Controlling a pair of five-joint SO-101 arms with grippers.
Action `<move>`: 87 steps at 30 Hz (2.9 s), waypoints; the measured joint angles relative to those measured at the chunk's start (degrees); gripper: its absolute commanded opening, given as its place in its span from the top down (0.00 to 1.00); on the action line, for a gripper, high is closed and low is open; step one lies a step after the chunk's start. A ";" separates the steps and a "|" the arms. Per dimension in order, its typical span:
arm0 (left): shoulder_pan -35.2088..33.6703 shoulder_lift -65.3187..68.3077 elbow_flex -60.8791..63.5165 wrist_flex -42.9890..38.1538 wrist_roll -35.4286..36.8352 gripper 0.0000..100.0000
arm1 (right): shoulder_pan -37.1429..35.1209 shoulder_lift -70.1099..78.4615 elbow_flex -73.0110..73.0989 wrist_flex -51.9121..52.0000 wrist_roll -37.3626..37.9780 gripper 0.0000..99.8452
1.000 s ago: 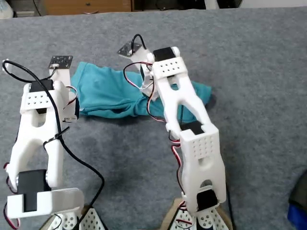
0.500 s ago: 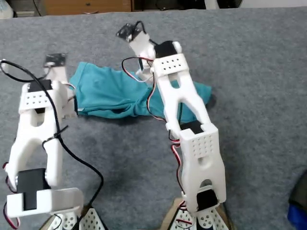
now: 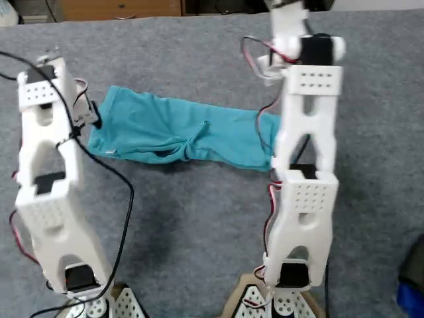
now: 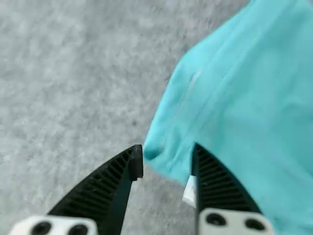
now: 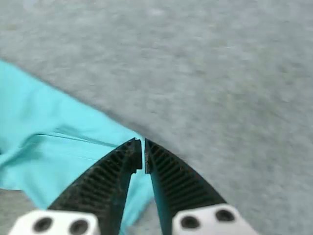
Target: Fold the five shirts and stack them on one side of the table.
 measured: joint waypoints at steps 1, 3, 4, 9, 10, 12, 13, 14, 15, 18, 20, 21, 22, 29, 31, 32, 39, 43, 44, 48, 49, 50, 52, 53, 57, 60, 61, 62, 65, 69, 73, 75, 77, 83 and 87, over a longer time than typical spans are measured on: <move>0.26 3.78 -5.36 1.85 0.18 0.74 | 1.23 0.00 -0.18 0.00 0.62 0.97; 0.62 10.73 -15.65 5.36 0.26 0.74 | 2.81 0.00 -0.26 0.00 1.41 0.97; 0.88 13.98 -20.66 6.77 0.26 0.74 | 3.16 0.00 -0.26 0.00 1.67 0.97; 2.64 26.73 -42.81 11.34 0.26 0.74 | 3.34 0.00 -0.26 0.00 1.93 0.97; 2.73 28.66 -45.89 11.43 0.26 0.74 | 3.34 0.00 -0.26 0.00 1.93 0.97; 2.73 32.35 -49.67 11.34 0.18 0.74 | 3.34 0.00 -0.26 0.00 1.93 0.97; 2.73 34.29 -50.55 10.99 -0.53 0.74 | 3.34 0.00 -0.26 0.00 1.93 0.97; 2.73 36.31 -51.08 10.55 -1.76 0.74 | 3.34 0.00 -0.26 0.00 1.93 0.97; 2.73 38.15 -51.25 10.29 -3.08 0.74 | 3.34 0.00 -0.26 0.00 1.93 0.97; 2.02 40.53 -53.10 10.20 -4.92 0.77 | 3.34 0.00 -0.26 0.00 1.93 0.97; 1.76 40.53 -53.54 10.29 -5.27 0.81 | 3.34 0.00 -0.26 0.00 1.93 0.97; 1.76 40.53 -53.54 10.29 -5.45 0.83 | 3.34 0.00 -0.26 0.00 1.93 0.97; 1.76 40.53 -53.54 10.20 -5.54 0.85 | 3.34 0.00 -0.26 0.00 1.93 0.97; 1.85 40.62 -53.80 10.02 -7.30 0.98 | 3.34 0.00 -0.26 0.00 1.93 0.97; 1.58 40.70 -53.80 10.02 -8.97 0.98 | 3.34 0.00 -0.26 0.00 1.93 0.97; 1.32 40.70 -53.80 10.02 -9.23 0.98 | 3.34 0.00 -0.26 0.00 1.93 0.97; -2.64 40.79 -54.51 10.20 -7.91 0.98 | 3.34 0.00 -0.26 -0.35 1.93 0.97; -2.29 39.56 -55.21 12.75 -5.80 0.98 | 3.87 0.00 -0.26 -0.53 1.93 0.97; -1.41 38.86 -55.12 12.92 -5.19 0.98 | 4.48 0.00 -0.26 -0.53 1.93 0.97; 5.80 32.53 -54.59 13.19 -3.60 0.98 | 9.14 1.67 -0.26 -4.31 2.11 0.97; 8.44 30.51 -53.98 13.19 -3.60 0.98 | 10.81 2.81 -0.26 -5.63 2.11 0.97; 11.16 28.40 -53.27 13.19 -3.43 0.98 | 12.57 3.96 -0.26 -6.86 2.11 0.97; 16.62 24.70 -51.96 13.19 -3.43 0.98 | 16.00 5.71 -0.62 -8.97 2.11 0.97; 19.25 23.30 -51.43 13.19 -3.43 0.98 | 17.32 6.24 -1.14 -9.58 2.11 0.97; 27.52 21.80 -49.93 12.04 -3.25 0.98 | 19.34 7.91 -4.22 -10.29 2.11 0.97; 31.65 21.80 -49.93 11.34 -1.85 0.98 | 19.34 8.88 -5.45 -10.29 2.11 0.97; 32.79 21.80 -49.93 11.34 -1.49 0.98 | 19.34 9.05 -5.45 -10.29 2.11 0.97; 34.02 21.80 -49.93 11.34 -1.32 0.98 | 19.34 9.05 -5.45 -10.29 2.11 0.97; 37.36 21.80 -49.93 11.34 -0.88 0.98 | 19.34 9.05 -5.45 -10.29 2.11 0.97; 40.88 21.80 -49.93 10.02 -0.88 0.98 | 19.34 9.23 -5.45 -10.29 2.11 0.97; 43.43 20.31 -49.85 7.30 0.97 0.98 | 19.34 9.23 -5.45 -10.29 2.11 0.97; 44.48 19.43 -49.85 5.45 2.11 0.98 | 19.34 9.23 -5.45 -10.29 2.11 0.97; 45.36 19.25 -49.85 3.78 2.90 0.98 | 19.34 9.23 -5.45 -10.29 2.11 0.97; 48.00 19.25 -49.76 1.76 4.66 0.98 | 19.34 9.23 -5.45 -10.29 2.11 0.97; 48.62 19.25 -45.80 -1.32 4.75 0.88 | 19.34 9.23 -5.45 -10.29 2.11 0.97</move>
